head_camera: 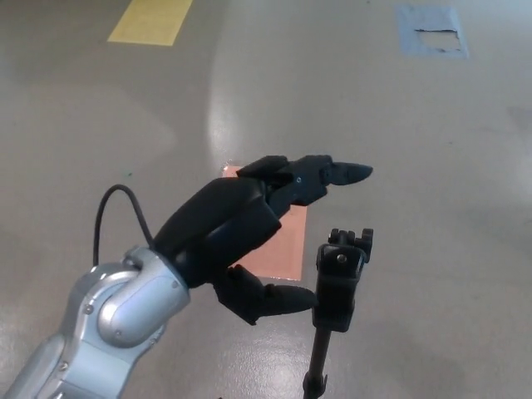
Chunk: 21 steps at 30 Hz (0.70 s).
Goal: The robot uses its left hand to grab the top of a phone stand kept on the floor and rotates it anti-clockwise
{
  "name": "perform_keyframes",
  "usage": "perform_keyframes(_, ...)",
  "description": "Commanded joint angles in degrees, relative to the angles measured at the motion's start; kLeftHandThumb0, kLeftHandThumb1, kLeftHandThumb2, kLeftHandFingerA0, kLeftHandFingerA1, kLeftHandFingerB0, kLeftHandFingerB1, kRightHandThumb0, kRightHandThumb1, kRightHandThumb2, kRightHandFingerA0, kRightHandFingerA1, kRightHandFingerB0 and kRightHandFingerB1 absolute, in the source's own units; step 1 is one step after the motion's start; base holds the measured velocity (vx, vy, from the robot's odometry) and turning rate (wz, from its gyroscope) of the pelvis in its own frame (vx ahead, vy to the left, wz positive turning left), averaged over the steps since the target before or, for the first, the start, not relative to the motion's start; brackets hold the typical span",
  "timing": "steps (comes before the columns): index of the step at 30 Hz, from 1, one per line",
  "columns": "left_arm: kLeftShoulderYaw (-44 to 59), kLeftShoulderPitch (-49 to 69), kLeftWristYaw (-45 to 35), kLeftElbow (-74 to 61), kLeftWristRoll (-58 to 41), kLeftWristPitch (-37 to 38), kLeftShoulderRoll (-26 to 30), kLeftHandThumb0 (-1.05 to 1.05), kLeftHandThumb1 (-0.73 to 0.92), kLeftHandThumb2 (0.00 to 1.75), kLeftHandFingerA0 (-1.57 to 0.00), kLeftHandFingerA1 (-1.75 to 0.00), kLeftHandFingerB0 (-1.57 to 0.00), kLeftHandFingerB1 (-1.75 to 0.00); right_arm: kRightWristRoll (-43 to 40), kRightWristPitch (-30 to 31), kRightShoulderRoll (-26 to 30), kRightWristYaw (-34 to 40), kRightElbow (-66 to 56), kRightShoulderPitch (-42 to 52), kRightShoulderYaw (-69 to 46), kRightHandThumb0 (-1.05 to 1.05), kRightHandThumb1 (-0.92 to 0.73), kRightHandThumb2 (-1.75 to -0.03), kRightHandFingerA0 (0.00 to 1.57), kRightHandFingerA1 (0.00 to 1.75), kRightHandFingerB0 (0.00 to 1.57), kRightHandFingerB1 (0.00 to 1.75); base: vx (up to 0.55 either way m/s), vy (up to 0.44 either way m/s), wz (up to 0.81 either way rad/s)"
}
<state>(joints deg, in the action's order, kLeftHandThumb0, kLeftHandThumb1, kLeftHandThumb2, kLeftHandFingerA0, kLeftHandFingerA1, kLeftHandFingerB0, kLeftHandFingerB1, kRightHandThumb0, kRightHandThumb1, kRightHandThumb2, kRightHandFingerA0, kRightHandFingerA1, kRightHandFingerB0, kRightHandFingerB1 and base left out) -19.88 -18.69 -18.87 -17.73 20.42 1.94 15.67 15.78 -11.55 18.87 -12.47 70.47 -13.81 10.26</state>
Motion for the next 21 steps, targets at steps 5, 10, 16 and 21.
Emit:
perform_keyframes(5,-2.38,-1.08,-0.28,1.21,3.7,-1.47,-0.58,-0.31,0.26,0.84,-0.02,-0.5,0.0,-0.48,0.61,0.61,1.25,-0.31,0.02,-0.72,0.54,-0.32,-0.55,-1.0,0.58,0.68,0.1,0.47,0.0,0.0,0.0)
perform_keyframes(10,-3.07,-1.14,-0.03,2.8,4.45,-1.19,-0.99,-0.32,0.26,0.85,-0.02,-0.49,0.0,-0.48,0.57,-0.04,1.36,-0.58,0.16,-0.71,0.5,-0.32,-0.55,-1.0,0.6,0.69,0.1,0.46,0.0,0.0,0.0)
perform_keyframes(16,-3.62,-1.34,0.28,4.49,5.03,-0.3,-1.36,-0.31,0.26,0.85,-0.03,-0.5,0.0,-0.48,0.55,-0.08,1.38,-0.96,-0.09,-0.5,0.46,-0.32,-0.55,-1.0,0.59,0.69,0.1,0.46,0.0,0.0,0.0)
perform_keyframes(21,-3.8,-1.6,1.12,7.04,5.37,0.54,-2.12,-0.32,0.28,0.86,-0.03,-0.5,0.0,-0.47,0.42,0.19,1.46,-1.88,-0.18,-0.47,0.38,-0.32,-0.55,-1.01,0.58,0.68,0.09,0.46,0.0,0.0,0.0)
